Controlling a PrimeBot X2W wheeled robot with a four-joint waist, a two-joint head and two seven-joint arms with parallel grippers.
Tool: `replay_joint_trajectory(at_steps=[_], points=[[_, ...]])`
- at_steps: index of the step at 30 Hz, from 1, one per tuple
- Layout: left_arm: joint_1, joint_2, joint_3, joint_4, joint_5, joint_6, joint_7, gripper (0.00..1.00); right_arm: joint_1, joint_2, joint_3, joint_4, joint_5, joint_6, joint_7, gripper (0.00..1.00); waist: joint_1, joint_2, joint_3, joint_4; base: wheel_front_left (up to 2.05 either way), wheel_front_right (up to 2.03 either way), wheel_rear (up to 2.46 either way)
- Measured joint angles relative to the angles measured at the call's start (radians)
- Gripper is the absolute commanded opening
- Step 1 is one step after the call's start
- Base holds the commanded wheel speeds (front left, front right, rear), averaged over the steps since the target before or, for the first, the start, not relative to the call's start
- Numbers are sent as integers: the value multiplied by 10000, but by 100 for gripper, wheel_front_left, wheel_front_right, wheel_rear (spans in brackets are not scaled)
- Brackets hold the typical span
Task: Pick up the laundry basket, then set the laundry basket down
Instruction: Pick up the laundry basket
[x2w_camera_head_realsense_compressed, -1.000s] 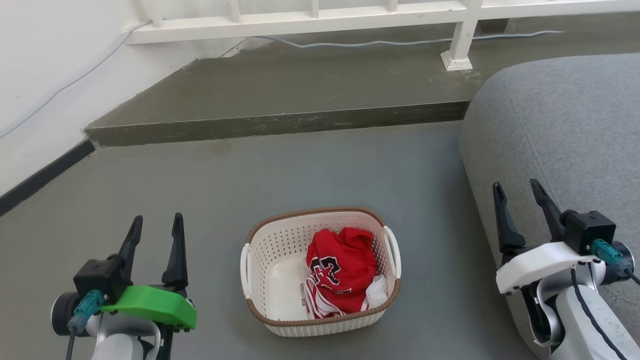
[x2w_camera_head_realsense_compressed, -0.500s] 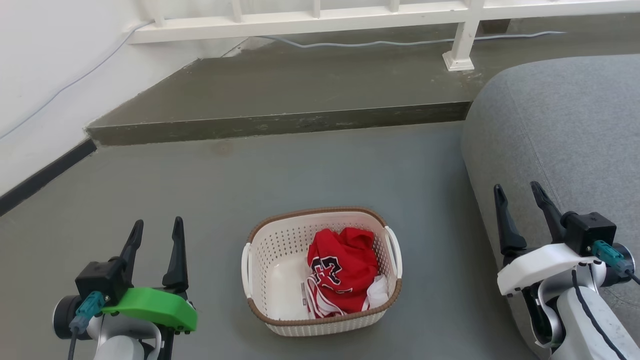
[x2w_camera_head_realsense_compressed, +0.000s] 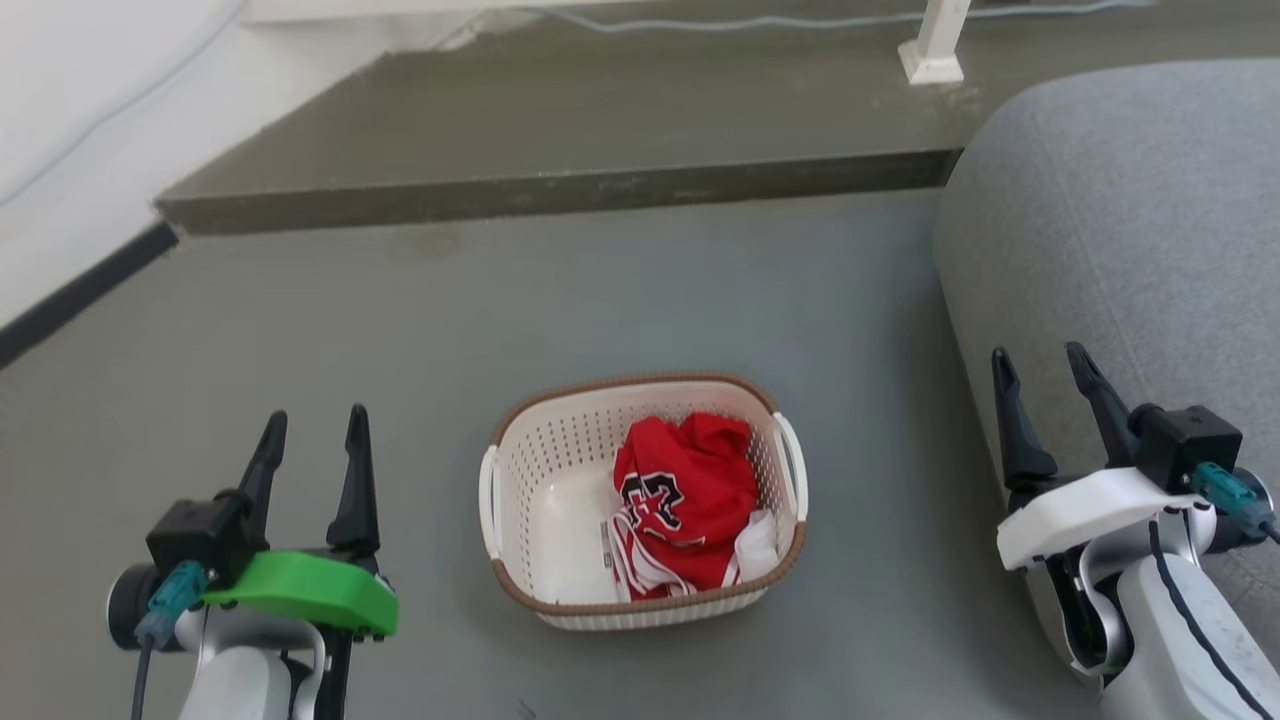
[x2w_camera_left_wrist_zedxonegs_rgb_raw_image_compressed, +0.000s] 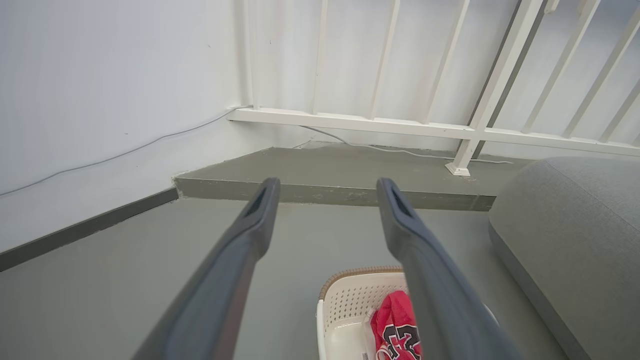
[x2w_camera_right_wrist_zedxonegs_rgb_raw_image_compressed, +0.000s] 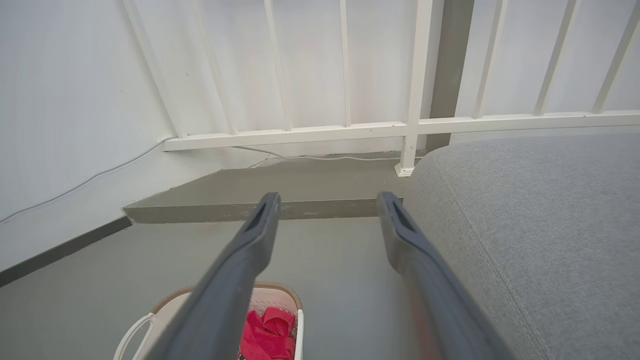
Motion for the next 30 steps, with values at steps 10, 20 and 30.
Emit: replay_joint_trajectory(at_steps=[10,20,30], points=[[-737,-86,-21,-109,0,-82,0,100,-504,-2,-19,109,-2,127,0,100,0,0,1059,77,0,0,0],[-1585,-130,-69,38,0,-96,0,100,-1312,-10,-27,362,-69,257,-2,100,0,0,2293,200,0,0,0],[-2489,-203,-113,491,-77,-173,0,100,-2383,-54,-15,610,-151,343,-4,100,0,0,3692,356,0,0,0]])
